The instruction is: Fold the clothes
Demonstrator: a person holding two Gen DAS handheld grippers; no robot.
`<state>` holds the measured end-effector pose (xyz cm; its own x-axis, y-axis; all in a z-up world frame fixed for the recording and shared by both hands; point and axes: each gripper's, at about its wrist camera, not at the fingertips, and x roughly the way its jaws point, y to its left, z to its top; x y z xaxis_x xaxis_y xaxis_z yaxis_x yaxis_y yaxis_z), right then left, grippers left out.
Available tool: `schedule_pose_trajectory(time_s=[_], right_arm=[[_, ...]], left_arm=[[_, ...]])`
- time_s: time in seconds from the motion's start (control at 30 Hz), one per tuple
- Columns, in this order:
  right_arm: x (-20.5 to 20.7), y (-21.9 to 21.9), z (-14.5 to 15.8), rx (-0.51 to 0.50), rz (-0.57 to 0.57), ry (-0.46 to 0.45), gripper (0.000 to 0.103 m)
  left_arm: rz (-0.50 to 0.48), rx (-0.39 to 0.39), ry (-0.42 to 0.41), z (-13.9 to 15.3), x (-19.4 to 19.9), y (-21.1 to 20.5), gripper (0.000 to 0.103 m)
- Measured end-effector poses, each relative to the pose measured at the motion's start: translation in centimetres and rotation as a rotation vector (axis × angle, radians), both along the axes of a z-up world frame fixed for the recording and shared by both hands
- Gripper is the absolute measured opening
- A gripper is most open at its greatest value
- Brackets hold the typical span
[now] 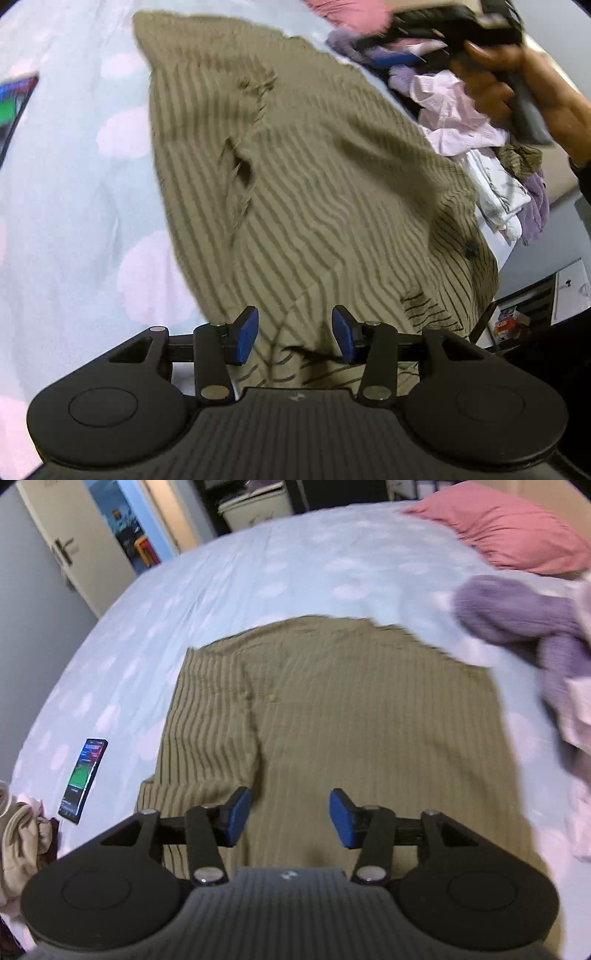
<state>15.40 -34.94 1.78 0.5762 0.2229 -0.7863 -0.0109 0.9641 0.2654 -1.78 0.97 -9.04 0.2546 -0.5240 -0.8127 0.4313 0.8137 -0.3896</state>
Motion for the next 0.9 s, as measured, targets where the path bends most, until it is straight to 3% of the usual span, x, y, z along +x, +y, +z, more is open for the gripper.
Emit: schedule_pose_trajectory(time_s=[0.1,0.23,0.47,0.67,0.9], right_arm=[[-4.6,-5.0,0.5,0.004,-0.069,0.008,0.057],[-9.8,-10.5,-1.1,0.015,-0.149,0.062,0.057],[-17.2,-17.3,-4.8,0.065,-0.230,0.171,0.058],[-19.3,-19.2,-6.2,0.076,-0.210,0.209,0.062],[-19.6,-21.3,-5.5,0.113,-0.251,0.173,0.063]], left_arm=[[-0.045,-0.005,-0.045,1.1,-1.1,-2.1,0.042],[-0.132,0.027,-0.112,2.0,-3.0,-5.8,0.044],[-0.185,0.008,-0.133,1.1,-5.6,-15.1,0.045],[-0.273,-0.028,-0.170,-0.7,-8.5,-24.9,0.045],[-0.395,0.049,-0.328,-2.4,-12.2,-32.6,0.045]])
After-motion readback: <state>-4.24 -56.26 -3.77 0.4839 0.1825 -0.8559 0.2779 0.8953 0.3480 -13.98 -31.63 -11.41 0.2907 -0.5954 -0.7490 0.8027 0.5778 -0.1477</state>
